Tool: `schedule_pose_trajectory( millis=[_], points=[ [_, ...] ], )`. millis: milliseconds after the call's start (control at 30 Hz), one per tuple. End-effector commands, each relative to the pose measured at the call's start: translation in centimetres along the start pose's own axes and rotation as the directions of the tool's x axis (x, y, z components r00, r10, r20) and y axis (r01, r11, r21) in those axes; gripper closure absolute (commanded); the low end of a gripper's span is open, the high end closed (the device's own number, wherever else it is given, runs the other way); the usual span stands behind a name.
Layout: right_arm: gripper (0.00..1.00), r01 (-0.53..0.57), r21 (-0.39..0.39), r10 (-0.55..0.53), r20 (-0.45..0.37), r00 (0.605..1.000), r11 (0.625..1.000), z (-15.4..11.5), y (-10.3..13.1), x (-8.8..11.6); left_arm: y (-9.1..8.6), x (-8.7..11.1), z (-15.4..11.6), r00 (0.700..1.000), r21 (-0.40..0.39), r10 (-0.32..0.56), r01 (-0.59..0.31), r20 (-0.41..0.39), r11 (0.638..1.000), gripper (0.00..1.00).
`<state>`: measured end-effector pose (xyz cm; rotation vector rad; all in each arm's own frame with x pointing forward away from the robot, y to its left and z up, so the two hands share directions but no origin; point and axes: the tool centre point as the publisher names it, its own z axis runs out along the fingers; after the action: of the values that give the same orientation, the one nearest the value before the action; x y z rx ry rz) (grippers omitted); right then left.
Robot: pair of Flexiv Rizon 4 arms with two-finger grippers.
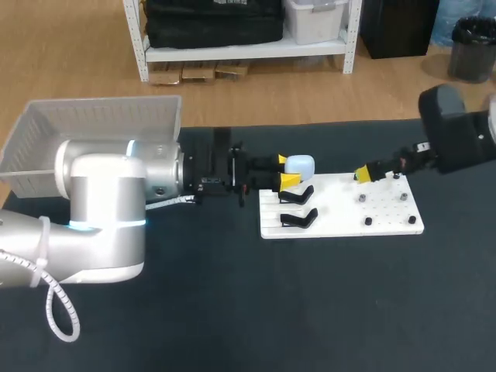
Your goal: Pick up each earbud case from the left stands, insert the matching earbuds, close the lid, and place the case in the box.
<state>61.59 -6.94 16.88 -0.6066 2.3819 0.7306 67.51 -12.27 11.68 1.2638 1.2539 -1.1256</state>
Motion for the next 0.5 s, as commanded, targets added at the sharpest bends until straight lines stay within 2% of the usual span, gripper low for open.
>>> schedule_pose_trajectory(
  millis=[33, 267, 500],
  points=[
    [0.00, -0.002, -0.011, 0.002, -0.006, 1.000, 1.000, 1.3, 0.8, -0.3, 0.1, 0.1, 0.1, 1.000, -0.001, 0.002, -0.002, 0.004, 1.000, 1.00],
    [0.00, -0.015, -0.023, 0.014, -0.026, 1.000, 1.000, 3.1, 2.4, -0.6, 0.1, 0.1, 0.1, 1.000, -0.001, 0.002, -0.002, 0.004, 1.000, 1.00],
    [0.00, -0.027, -0.022, 0.025, -0.056, 0.998, 0.999, 5.3, 2.7, -1.5, 0.1, 0.1, 0.1, 1.000, -0.001, 0.002, -0.002, 0.004, 1.000, 1.00]
  ],
)
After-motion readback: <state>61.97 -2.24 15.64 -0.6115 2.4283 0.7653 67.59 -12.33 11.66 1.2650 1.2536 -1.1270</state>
